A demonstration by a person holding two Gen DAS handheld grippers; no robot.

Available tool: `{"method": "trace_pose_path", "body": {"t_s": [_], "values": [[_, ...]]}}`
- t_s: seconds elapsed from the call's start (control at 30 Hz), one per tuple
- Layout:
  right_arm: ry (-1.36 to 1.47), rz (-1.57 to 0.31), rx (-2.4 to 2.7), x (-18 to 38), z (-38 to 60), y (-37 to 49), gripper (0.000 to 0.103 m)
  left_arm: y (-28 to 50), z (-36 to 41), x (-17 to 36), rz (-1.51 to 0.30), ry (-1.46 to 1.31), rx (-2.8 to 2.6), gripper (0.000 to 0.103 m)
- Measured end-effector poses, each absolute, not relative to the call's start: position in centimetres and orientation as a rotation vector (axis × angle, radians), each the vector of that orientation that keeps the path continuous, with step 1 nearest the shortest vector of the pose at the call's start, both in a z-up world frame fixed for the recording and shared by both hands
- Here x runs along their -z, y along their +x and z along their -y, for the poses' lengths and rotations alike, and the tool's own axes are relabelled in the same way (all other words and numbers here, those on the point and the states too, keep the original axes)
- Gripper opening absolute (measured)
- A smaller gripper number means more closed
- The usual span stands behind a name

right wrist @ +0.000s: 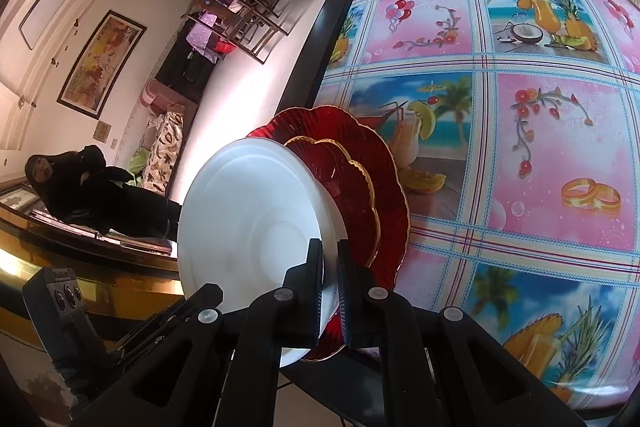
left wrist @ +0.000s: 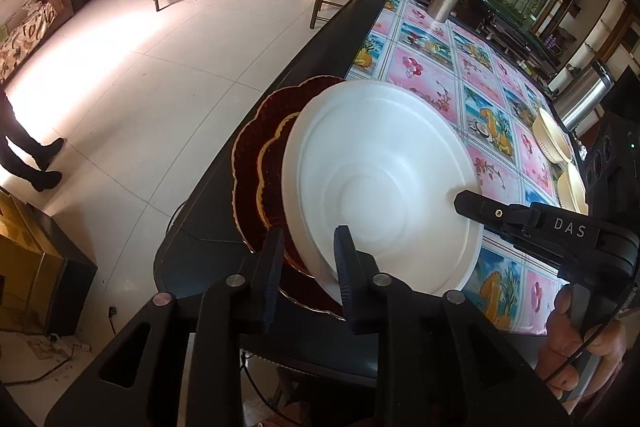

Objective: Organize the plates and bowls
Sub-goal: 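Lower the white plate onto the red stack and open the left tool, then move the left tool to a cream bowl and grip its rim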

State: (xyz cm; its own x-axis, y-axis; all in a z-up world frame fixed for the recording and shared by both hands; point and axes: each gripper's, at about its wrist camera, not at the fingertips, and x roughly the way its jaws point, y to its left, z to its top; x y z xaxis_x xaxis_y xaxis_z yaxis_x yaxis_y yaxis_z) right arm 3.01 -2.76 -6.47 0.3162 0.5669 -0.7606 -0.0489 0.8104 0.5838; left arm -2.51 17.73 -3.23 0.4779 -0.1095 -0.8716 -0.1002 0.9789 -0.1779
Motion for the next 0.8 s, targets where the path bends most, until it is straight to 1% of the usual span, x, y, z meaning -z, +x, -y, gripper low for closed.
{"method": "trace_pose_path", "body": {"t_s": [0.03, 0.07, 0.13, 0.23, 0.33, 0.4, 0.47, 0.5, 0.57, 0.6, 0.67, 0.8], "values": [[0.506, -1.19, -0.426, 6.5, 2.7, 3.0, 0.007, -2.6, -17.9, 3.2, -1.075, -0.21, -0.004, 0.038], [0.505, -1.191, -0.424, 6.5, 2.7, 3.1, 0.007, -2.8, -18.1, 3.0, -1.07, -0.209, -0.007, 0.042], [0.499, -1.194, -0.423, 6.5, 2.6, 3.2, 0.007, -3.3, -18.8, 2.6, -1.059, -0.219, -0.012, 0.044], [0.494, -1.2, -0.431, 6.4, 2.5, 3.3, 0.012, -4.1, -19.5, 1.6, -1.031, -0.217, -0.031, 0.045], [0.495, -1.192, -0.437, 6.0, 2.6, 3.4, 0.013, -4.6, -20.1, 0.1, -0.988, -0.196, -0.068, 0.045], [0.481, -1.181, -0.436, 5.5, 2.8, 3.3, 0.019, -4.8, -20.3, -1.0, -0.955, -0.19, -0.081, 0.045], [0.485, -1.166, -0.441, 4.8, 3.4, 3.2, 0.029, -5.0, -20.1, -2.0, -0.925, -0.185, -0.086, 0.046], [0.488, -1.153, -0.443, 4.5, 3.7, 3.1, 0.029, -5.1, -19.8, -2.4, -0.912, -0.181, -0.083, 0.048], [0.498, -1.122, -0.445, 3.6, 4.7, 2.9, 0.032, -5.1, -18.5, -3.2, -0.887, -0.165, -0.065, 0.055], [0.505, -1.106, -0.446, 3.2, 5.3, 2.8, 0.033, -5.0, -17.6, -3.5, -0.878, -0.155, -0.046, 0.057], [0.527, -1.079, -0.439, 2.6, 6.8, 2.7, 0.037, -4.7, -15.2, -3.9, -0.87, -0.123, 0.005, 0.058], [0.591, -1.038, -0.392, 2.1, 11.1, 2.5, 0.038, -3.4, -8.6, -3.8, -0.896, -0.045, 0.145, 0.058]]}}
